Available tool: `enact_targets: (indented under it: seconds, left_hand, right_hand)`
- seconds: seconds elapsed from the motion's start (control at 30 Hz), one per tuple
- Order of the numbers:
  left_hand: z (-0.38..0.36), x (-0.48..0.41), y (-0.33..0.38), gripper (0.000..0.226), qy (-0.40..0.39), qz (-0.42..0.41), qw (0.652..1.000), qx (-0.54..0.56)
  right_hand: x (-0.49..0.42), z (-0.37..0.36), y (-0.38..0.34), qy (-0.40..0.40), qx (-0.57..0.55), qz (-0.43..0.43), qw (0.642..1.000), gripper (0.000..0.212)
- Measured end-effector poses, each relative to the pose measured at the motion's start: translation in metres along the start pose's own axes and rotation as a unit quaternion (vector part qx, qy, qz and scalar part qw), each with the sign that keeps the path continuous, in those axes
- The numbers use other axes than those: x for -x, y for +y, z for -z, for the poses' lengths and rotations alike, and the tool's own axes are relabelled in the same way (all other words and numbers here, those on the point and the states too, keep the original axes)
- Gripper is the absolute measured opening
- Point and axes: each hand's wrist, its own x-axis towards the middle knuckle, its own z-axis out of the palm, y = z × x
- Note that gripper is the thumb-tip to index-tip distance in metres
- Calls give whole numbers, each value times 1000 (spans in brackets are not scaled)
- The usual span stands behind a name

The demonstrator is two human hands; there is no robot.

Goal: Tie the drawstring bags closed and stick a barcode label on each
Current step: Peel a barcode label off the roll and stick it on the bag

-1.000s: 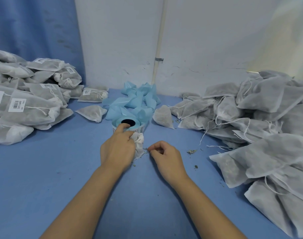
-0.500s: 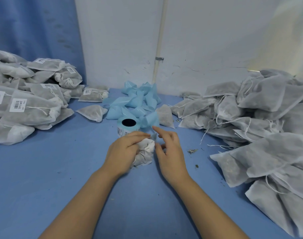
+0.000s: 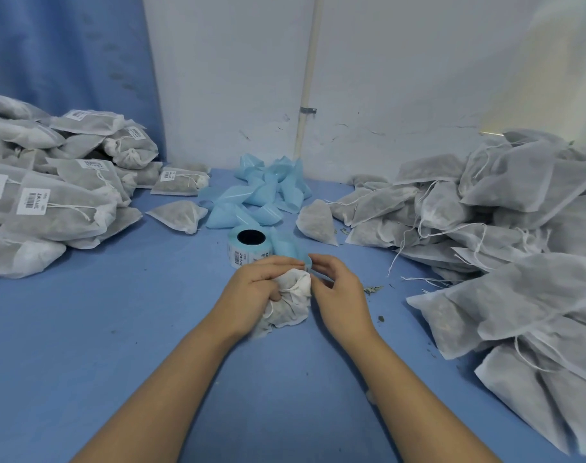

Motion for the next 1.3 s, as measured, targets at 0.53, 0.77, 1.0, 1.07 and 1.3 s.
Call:
enact_targets:
  seconds: [0.53, 0.77, 1.0, 1.07, 1.3]
  left_hand:
    - [-3, 0, 1, 54, 16, 3, 1000, -13]
    - [-2, 1, 1, 53, 46, 9, 999, -21]
    - [0, -1, 2, 51, 128, 1, 992, -23]
    - [1, -1, 1, 49, 151, 0, 988, -11]
    - [4, -4, 6, 59, 206, -50, 977, -10]
  right_hand:
    - [-1, 3, 1, 44, -2, 16, 999, 18]
    - [-3, 4, 2, 73, -43, -14, 996, 21]
    - [-2, 7, 4, 160, -50, -31, 985, 16]
    - [-1, 7, 1, 166, -79, -40, 982, 18]
    - [3, 7, -8, 155, -128, -57, 978, 31]
